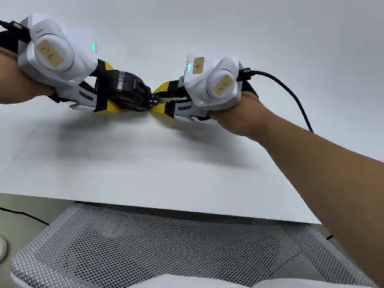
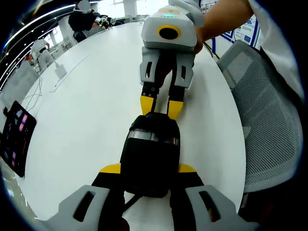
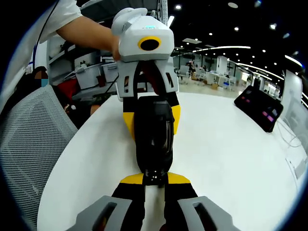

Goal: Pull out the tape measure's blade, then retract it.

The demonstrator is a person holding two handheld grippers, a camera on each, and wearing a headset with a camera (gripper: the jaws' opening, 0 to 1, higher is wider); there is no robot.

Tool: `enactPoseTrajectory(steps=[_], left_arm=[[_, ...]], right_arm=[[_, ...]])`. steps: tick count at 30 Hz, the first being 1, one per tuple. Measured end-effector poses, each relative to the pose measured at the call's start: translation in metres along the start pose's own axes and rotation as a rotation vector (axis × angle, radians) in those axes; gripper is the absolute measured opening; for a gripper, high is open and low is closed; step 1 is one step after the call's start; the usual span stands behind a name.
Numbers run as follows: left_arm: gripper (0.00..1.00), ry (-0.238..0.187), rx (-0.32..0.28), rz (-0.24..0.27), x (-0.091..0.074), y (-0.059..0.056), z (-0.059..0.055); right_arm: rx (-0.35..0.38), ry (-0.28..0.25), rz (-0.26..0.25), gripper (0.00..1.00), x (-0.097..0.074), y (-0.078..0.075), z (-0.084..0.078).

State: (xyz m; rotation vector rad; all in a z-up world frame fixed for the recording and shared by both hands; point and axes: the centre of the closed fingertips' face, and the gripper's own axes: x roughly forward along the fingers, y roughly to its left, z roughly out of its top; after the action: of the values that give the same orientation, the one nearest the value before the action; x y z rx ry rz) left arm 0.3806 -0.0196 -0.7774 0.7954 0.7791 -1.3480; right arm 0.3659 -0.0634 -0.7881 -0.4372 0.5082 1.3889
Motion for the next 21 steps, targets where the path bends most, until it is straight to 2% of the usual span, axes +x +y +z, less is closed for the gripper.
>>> enactPoseTrajectory(steps=[2,12,14,16,21], left_arm=[[0.31,0.000,0.000,0.000,-0.0002,0.0000,-0.0001],[0.30,-0.002,0.004,0.000,-0.0003,-0.0005,-0.0001],[0.30,0.004,0.041,-0.002,-0.0005,0.0000,-0.0008],[0.30,0.012,0.014,0.001,-0.0008,-0.0011,-0.0020],[0.29,0.005,0.021,0.002,-0.0010,-0.0014,-0.0014]], right_arm=[[0.027,-0.004,-0.001,0.10,0.0000,-0.0001,0.0001],[-0.004,0.021,0.000,0.09,0.0005,0.0010,0.0001],[0.009,0.017,-0.002,0.09,0.0002,0.0006,0.0001],[0.001,0.021,0.000,0.08,0.0002,0.0002,-0.0001],[-0.003,0.022,-0.001,0.08,0.0000,0.0013,-0.0013]])
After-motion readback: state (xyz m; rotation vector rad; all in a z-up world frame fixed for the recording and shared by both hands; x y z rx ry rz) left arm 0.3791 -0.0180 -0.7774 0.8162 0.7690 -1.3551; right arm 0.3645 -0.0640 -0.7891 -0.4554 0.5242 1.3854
